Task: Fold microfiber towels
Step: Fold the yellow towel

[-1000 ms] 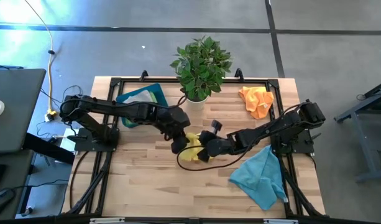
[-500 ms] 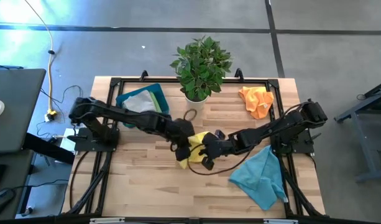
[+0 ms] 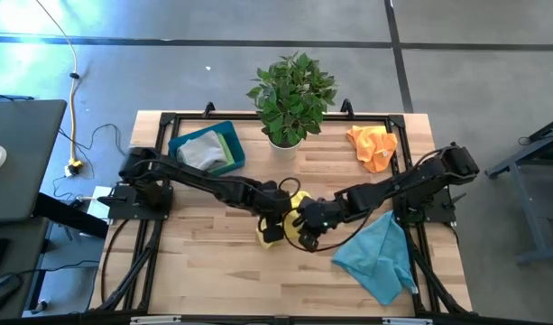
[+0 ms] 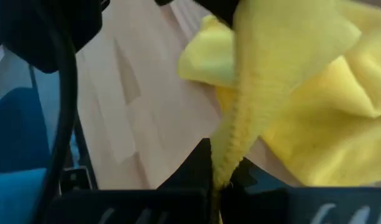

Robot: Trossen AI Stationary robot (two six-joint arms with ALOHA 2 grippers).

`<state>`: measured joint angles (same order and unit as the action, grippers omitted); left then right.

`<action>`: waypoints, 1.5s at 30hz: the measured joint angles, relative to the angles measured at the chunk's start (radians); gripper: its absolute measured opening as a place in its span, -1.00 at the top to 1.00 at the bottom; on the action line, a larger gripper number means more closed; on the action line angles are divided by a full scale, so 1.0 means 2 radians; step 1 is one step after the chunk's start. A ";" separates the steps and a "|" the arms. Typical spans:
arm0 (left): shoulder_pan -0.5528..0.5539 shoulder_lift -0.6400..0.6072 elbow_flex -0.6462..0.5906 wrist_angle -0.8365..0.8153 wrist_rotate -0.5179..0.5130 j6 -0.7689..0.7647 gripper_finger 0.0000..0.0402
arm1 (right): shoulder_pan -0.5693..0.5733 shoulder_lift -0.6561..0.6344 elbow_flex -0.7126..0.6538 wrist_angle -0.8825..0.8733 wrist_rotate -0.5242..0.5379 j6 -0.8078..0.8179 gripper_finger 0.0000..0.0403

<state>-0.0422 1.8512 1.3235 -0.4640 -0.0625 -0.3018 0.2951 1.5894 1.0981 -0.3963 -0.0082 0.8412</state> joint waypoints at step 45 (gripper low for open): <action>-0.021 0.005 -0.034 -0.030 0.102 0.040 0.83 | 0.000 -0.122 0.000 -0.059 0.039 -0.006 1.00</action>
<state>-0.0839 1.8610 1.2560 -0.5250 0.1425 -0.2211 0.2951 1.3460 1.0985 -0.5145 0.0696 0.8295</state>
